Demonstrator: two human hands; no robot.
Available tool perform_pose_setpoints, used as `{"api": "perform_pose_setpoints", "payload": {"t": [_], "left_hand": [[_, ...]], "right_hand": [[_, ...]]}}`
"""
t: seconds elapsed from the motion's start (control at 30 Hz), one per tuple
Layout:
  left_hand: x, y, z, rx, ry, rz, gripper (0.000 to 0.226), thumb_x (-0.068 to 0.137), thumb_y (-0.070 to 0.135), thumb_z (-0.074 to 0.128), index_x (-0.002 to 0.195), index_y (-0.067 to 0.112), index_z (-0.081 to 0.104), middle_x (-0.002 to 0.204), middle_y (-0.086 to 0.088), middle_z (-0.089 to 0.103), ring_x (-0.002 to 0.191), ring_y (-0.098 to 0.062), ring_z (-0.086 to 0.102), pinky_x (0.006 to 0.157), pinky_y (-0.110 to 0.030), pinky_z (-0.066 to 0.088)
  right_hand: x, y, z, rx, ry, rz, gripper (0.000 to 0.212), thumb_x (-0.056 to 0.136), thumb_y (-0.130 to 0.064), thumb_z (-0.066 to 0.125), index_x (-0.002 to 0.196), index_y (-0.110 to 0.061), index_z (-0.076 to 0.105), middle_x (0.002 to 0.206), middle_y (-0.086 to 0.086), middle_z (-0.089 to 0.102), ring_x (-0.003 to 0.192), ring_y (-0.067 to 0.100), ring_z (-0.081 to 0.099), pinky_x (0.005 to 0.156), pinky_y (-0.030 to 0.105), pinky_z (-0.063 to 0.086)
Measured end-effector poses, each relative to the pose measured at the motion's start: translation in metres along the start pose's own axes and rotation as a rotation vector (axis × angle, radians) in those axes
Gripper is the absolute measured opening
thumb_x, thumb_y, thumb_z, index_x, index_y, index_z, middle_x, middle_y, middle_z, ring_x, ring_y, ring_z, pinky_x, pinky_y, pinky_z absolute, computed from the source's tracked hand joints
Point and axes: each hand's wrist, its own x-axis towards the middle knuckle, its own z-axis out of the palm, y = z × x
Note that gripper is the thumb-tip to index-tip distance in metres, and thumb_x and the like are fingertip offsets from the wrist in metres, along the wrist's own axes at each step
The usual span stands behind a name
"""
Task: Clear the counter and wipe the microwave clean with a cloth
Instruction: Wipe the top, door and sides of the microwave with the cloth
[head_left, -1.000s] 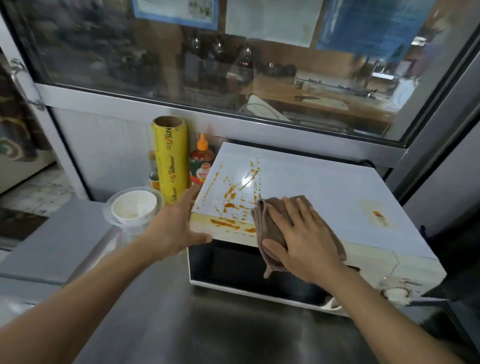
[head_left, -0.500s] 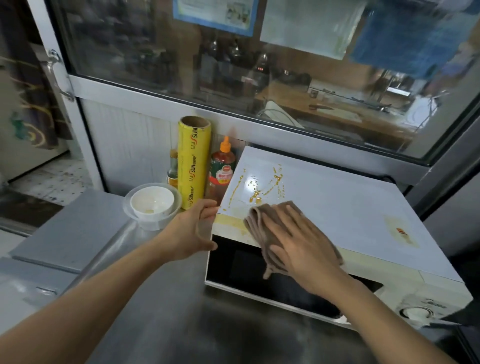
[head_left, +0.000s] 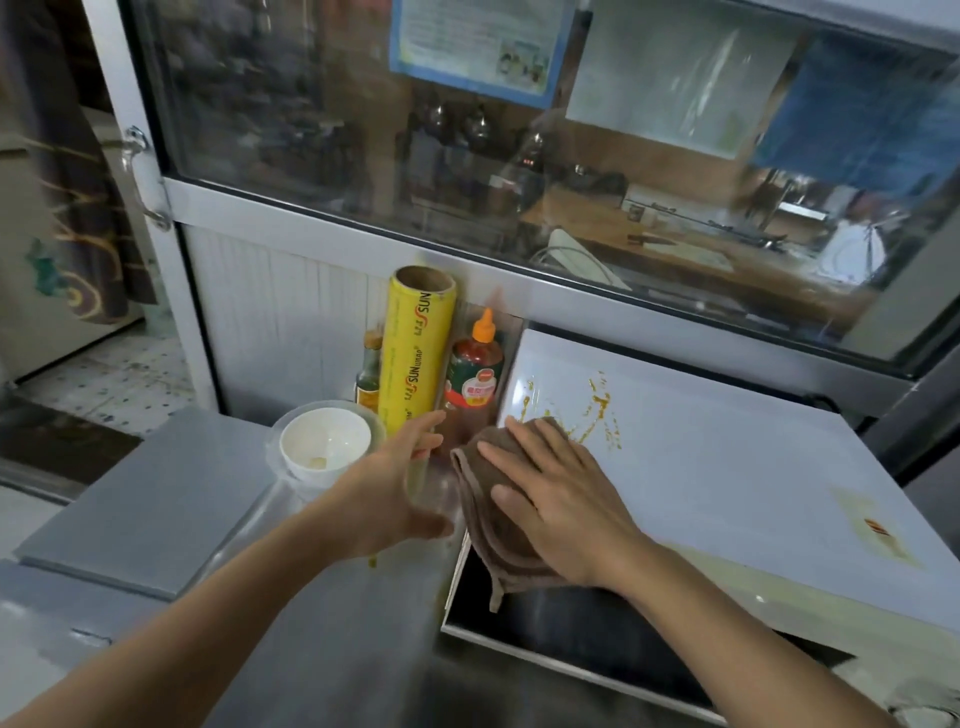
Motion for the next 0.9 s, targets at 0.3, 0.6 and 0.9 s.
{"api": "perform_pose_setpoints", "payload": {"t": [0.3, 0.6, 0.9], "left_hand": [[0.043, 0.021, 0.007, -0.073, 0.038, -0.007, 0.087, 0.06, 0.037, 0.085, 0.124, 0.049, 0.028, 0.105, 0.033, 0.05, 0.096, 0.011, 0.051, 0.063, 0.0, 0.04], [0.049, 0.036, 0.026, -0.104, 0.049, -0.157, 0.061, 0.074, 0.026, 0.077, 0.118, 0.041, 0.037, 0.112, 0.016, 0.051, 0.107, -0.006, 0.048, 0.083, -0.022, 0.042], [0.078, 0.059, 0.033, -0.102, -0.017, -0.17, 0.057, 0.088, 0.017, 0.063, 0.137, 0.029, 0.037, 0.13, 0.006, 0.05, 0.106, -0.008, 0.045, 0.086, -0.027, 0.037]], "right_hand": [[0.1, 0.076, -0.008, 0.1, -0.041, -0.081, 0.045, 0.102, -0.039, 0.025, 0.146, -0.034, 0.026, 0.158, -0.007, 0.014, 0.145, 0.014, 0.007, 0.117, 0.035, 0.009], [0.088, 0.087, -0.004, -0.006, -0.024, -0.118, 0.053, 0.096, -0.056, 0.024, 0.146, -0.043, 0.016, 0.16, -0.001, 0.003, 0.146, 0.017, -0.002, 0.116, 0.035, -0.002], [0.042, 0.128, -0.006, 0.099, -0.045, -0.076, 0.057, 0.096, -0.053, 0.02, 0.149, -0.038, 0.005, 0.158, -0.016, -0.004, 0.144, 0.006, -0.01, 0.117, 0.029, -0.001]]}}
